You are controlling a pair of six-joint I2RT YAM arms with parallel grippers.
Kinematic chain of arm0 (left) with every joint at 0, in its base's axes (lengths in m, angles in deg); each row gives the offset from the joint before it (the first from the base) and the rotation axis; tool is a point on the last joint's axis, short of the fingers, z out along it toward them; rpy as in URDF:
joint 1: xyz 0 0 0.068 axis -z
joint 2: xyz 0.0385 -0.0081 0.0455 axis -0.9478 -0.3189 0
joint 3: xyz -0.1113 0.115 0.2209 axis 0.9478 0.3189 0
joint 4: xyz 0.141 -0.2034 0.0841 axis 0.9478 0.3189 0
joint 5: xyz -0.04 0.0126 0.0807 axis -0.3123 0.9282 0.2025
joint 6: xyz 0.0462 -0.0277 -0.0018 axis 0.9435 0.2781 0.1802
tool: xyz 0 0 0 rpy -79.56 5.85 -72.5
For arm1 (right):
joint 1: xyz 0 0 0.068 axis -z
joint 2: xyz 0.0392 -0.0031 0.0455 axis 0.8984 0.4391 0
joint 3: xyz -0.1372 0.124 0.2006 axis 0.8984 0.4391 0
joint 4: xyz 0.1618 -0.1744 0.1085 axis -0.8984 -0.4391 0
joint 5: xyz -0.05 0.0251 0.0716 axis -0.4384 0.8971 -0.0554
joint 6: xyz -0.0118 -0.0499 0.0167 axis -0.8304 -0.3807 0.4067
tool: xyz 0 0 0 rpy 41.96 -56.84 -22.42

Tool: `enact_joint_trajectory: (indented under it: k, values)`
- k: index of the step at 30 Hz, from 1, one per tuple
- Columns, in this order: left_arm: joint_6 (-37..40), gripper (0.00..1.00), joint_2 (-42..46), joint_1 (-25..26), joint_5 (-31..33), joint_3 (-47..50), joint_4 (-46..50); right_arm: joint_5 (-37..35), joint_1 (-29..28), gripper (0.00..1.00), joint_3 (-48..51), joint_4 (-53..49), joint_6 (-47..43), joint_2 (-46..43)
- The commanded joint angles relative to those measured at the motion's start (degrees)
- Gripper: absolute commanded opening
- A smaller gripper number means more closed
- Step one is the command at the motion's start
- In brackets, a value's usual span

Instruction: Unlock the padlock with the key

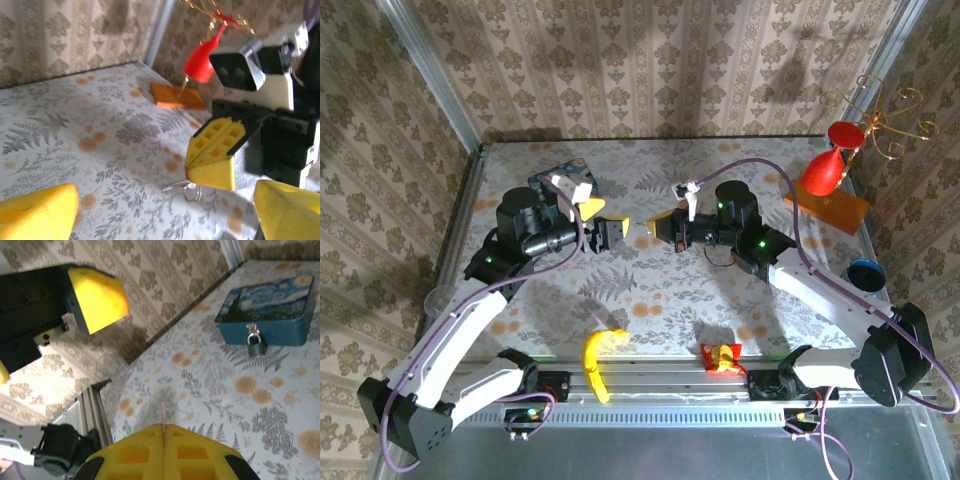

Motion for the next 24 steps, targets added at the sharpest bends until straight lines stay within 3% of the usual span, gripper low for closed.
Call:
enact_joint_trajectory:
  k: [1,4,11,12,15,19,24]
  values:
    - [-5.3,0.96,2.7,-0.6,6.4,1.7,-4.4,-3.6,0.1,0.00,1.3,11.6,6.7,-1.4]
    - [-7.2,1.00,3.4,-0.7,6.1,2.6,-6.5,-4.6,0.5,0.00,3.0,16.2,9.5,-1.1]
    - [-10.9,1.00,-0.7,-2.0,-2.3,1.3,-9.3,-2.4,0.8,0.00,5.2,25.3,14.8,0.6]
    - [-13.0,0.97,-1.9,-2.4,-5.0,1.4,-11.6,-1.8,0.8,0.00,5.3,26.8,15.4,0.9]
    - [-20.4,0.73,-5.8,-3.3,-13.2,2.6,-21.2,-0.4,0.8,0.00,5.1,29.4,16.8,1.9]
    - [-25.9,0.64,-9.3,-3.2,-19.3,3.0,-29.8,1.3,0.8,0.00,4.4,32.0,18.2,2.8]
    - [-25.6,0.56,-9.6,-3.2,-20.4,2.8,-30.6,2.3,0.7,0.00,3.6,32.4,18.7,3.3]
